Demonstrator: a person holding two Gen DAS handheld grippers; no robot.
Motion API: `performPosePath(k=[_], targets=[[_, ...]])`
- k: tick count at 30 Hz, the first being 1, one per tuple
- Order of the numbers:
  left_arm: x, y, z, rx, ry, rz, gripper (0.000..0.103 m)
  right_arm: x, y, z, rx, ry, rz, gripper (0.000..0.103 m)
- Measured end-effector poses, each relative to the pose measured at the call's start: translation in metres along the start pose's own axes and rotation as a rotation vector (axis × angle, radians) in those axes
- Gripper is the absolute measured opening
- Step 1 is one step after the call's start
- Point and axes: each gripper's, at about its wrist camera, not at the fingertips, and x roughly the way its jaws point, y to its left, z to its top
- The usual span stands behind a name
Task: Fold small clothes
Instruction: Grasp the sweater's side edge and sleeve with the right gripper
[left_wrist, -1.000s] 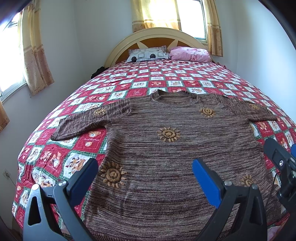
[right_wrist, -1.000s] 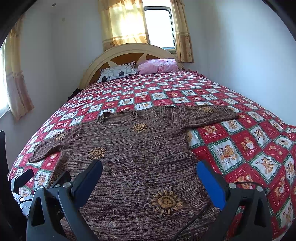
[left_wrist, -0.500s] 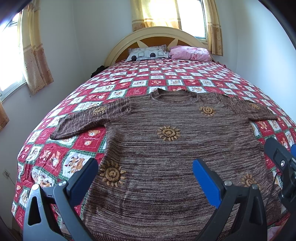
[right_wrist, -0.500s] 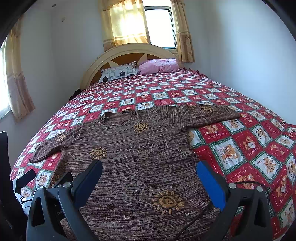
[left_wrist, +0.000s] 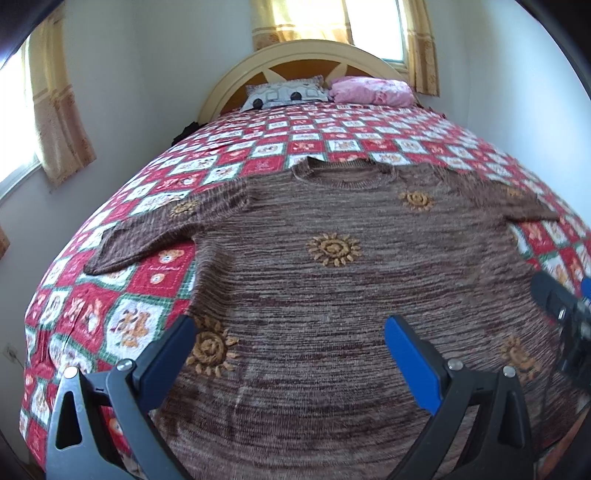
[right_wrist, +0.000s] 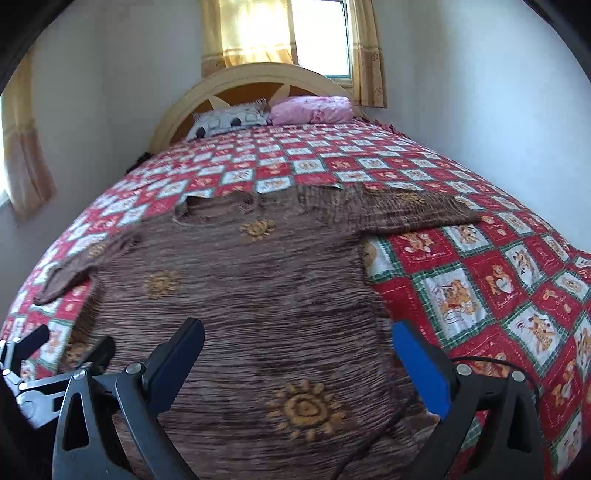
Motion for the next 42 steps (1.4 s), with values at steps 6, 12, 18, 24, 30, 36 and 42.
performPosePath(k=[6,12,18,24,30,36,42], targets=[[0.025,0.003,0.024,0.022,0.032,-0.012,0.103,0.043,-0.067,0.045,0.101,0.097,0.103,0.102],[0.044,0.018,0.060,-0.022,0.014,-0.020,0.103,0.087,-0.168,0.109,0.297,0.103,0.116,0.062],[0.064,0.024,0.081,-0.056,0.020,-0.019,0.103,0.140,-0.266,0.127,0.548,0.086,-0.051,0.056],[0.078,0.028,0.079,-0.058,0.057,0.001,0.103,0.188,-0.286,0.127,0.562,0.153,-0.133,0.056],[0.087,0.036,0.073,-0.073,0.089,0.024,0.103,0.202,-0.265,0.132,0.397,0.150,-0.265,0.054],[0.092,0.038,0.069,-0.073,0.107,0.029,0.103,0.198,-0.273,0.129,0.319,0.167,-0.300,0.018],[0.089,0.047,0.068,-0.098,0.098,0.025,0.103,0.172,-0.251,0.154,0.256,0.116,-0.232,0.012]])
